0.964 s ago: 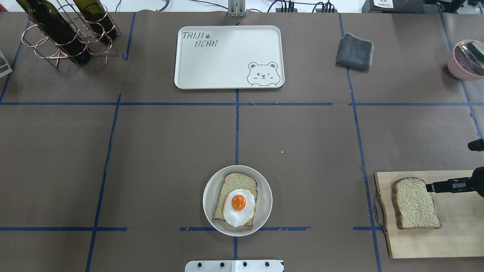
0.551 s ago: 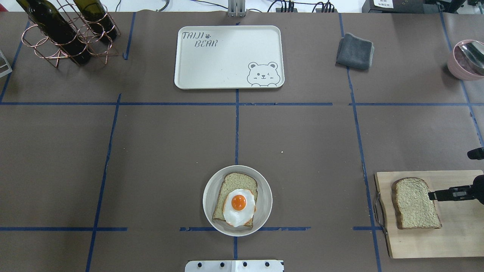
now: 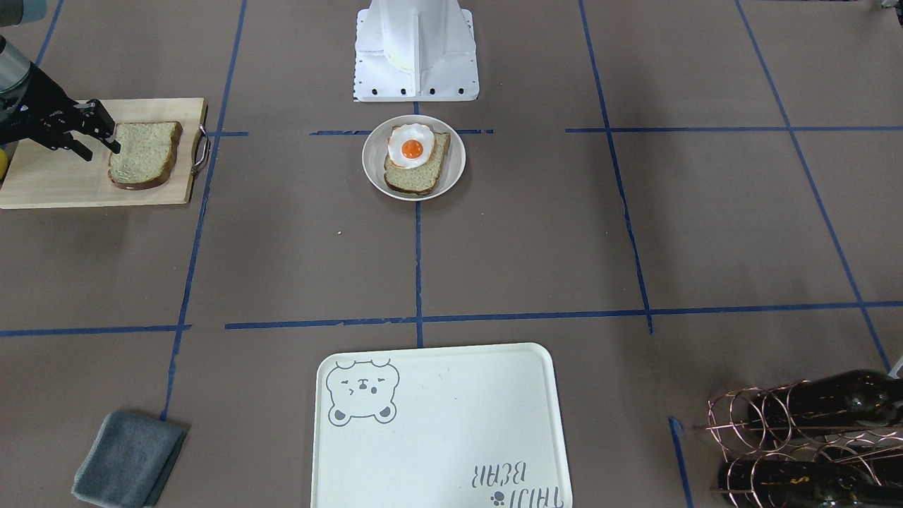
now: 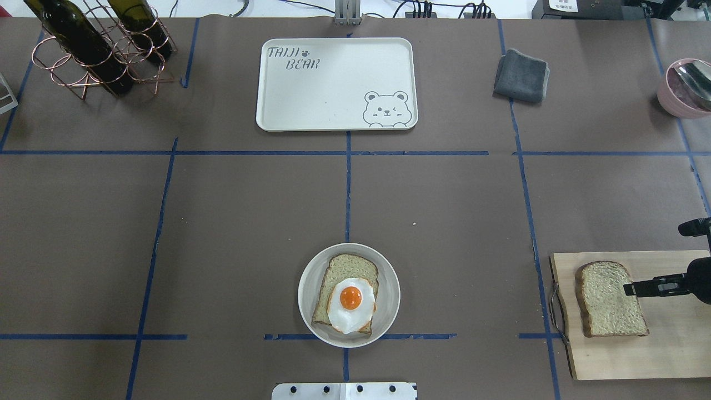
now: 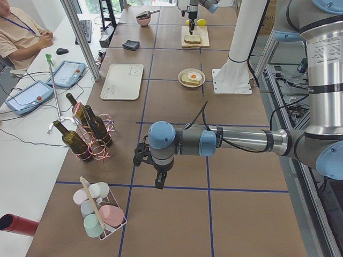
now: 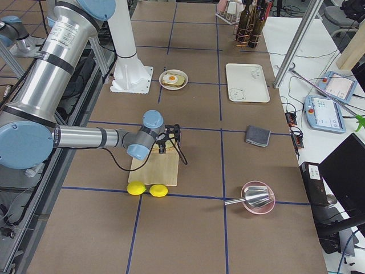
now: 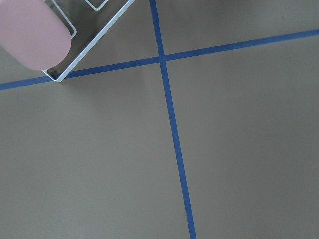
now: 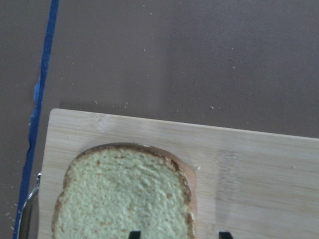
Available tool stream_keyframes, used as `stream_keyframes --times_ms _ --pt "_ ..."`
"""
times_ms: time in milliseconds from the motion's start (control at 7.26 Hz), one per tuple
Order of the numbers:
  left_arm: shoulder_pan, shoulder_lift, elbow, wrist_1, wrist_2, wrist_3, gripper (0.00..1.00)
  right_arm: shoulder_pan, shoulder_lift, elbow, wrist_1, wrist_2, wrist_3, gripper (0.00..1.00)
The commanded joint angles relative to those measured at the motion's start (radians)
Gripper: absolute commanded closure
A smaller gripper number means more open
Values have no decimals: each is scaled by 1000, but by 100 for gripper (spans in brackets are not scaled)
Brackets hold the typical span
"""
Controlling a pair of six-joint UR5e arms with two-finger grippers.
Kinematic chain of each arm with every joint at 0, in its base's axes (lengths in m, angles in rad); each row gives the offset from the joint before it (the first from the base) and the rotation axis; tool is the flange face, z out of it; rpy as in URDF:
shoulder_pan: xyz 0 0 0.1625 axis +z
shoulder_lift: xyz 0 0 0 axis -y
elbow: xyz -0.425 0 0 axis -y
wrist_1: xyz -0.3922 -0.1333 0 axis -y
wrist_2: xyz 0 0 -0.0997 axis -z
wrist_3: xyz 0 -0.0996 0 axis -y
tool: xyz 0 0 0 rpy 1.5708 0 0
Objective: Make sandwich and place on tray
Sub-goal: 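Move the right gripper down to the bread slice on the cutting board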
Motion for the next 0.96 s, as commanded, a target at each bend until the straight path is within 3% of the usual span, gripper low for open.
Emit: stream_keyframes --times_ms 0,275,551,689,826 --pt "0 2 1 1 0 1 0 -10 26 -29 2 -1 0 41" --pt "0 2 3 1 0 1 0 -13 26 -32 2 -1 0 50" --pt "0 2 3 0 0 1 0 -15 25 -32 2 1 -1 79" --pt "-2 2 1 0 0 0 0 -15 25 -32 2 2 -5 100" --pt "0 2 1 0 0 1 0 -15 25 -32 3 4 -6 100"
